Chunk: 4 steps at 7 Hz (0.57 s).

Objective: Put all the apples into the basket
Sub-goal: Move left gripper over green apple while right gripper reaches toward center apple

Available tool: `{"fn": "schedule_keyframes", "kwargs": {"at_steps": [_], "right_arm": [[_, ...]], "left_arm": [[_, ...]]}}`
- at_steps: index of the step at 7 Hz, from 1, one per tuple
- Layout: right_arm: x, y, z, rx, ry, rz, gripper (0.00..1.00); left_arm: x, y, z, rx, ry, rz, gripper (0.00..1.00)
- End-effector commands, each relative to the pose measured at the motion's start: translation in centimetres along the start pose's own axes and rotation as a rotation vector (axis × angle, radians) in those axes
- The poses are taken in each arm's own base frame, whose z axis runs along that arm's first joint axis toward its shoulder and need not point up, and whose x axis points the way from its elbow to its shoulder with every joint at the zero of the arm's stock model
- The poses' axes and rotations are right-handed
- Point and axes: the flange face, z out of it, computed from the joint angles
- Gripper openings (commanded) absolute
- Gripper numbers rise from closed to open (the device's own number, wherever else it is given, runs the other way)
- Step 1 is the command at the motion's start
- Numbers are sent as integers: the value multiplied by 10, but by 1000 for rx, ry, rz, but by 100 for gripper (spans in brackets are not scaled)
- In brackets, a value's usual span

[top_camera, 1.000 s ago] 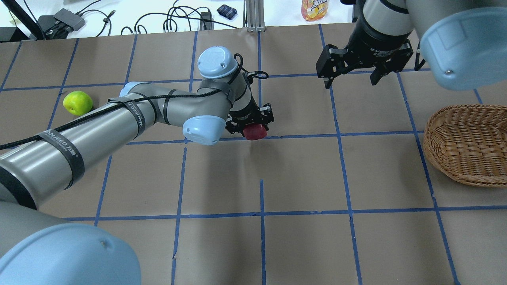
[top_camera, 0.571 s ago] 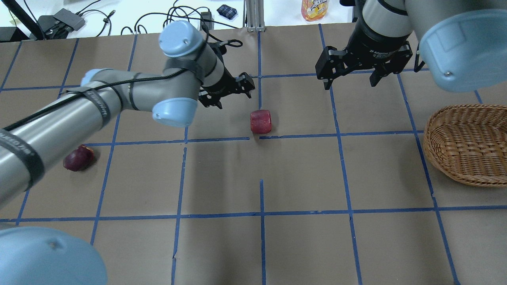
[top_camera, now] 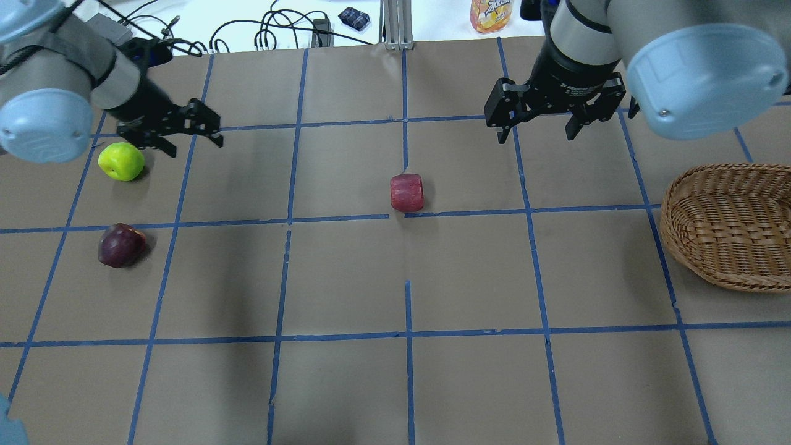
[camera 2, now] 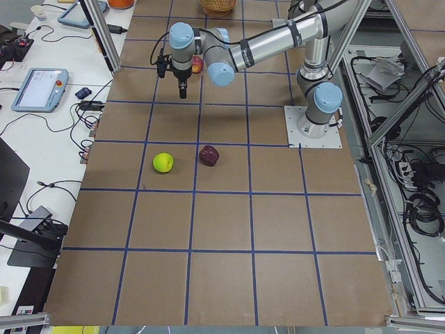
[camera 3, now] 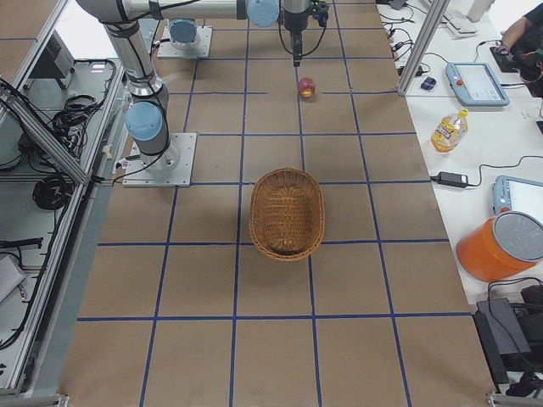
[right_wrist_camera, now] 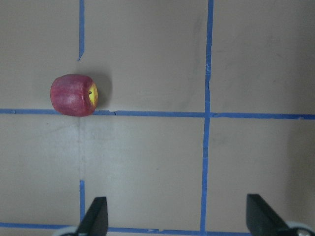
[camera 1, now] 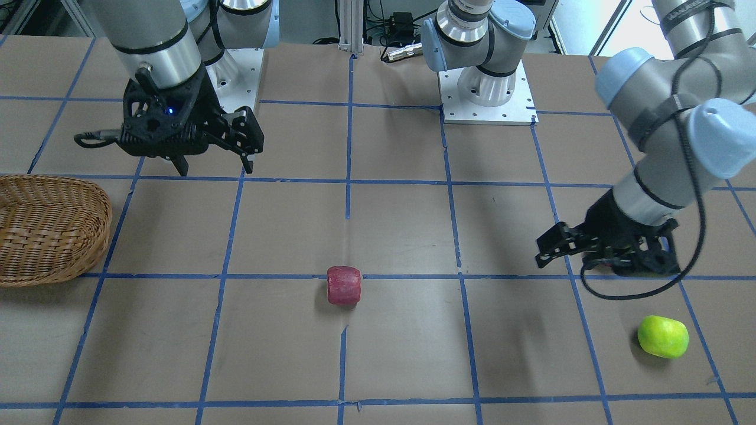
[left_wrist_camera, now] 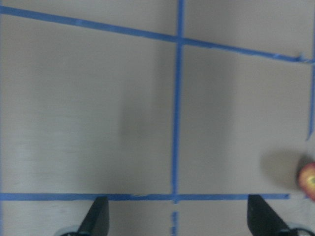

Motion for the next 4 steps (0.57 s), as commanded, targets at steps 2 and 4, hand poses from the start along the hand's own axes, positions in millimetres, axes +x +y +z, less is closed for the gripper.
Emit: {"fn": "schedule_keyframes", "kwargs": {"at_steps": [2,4], "right_arm": [[-91,-33,107,13,2,85,100],[-153,-35,166,62,-25,91,100]], "left_arm": [[-159,25,38,-104,10,193,100],[-176,25,73,-157,21,331,100]]}}
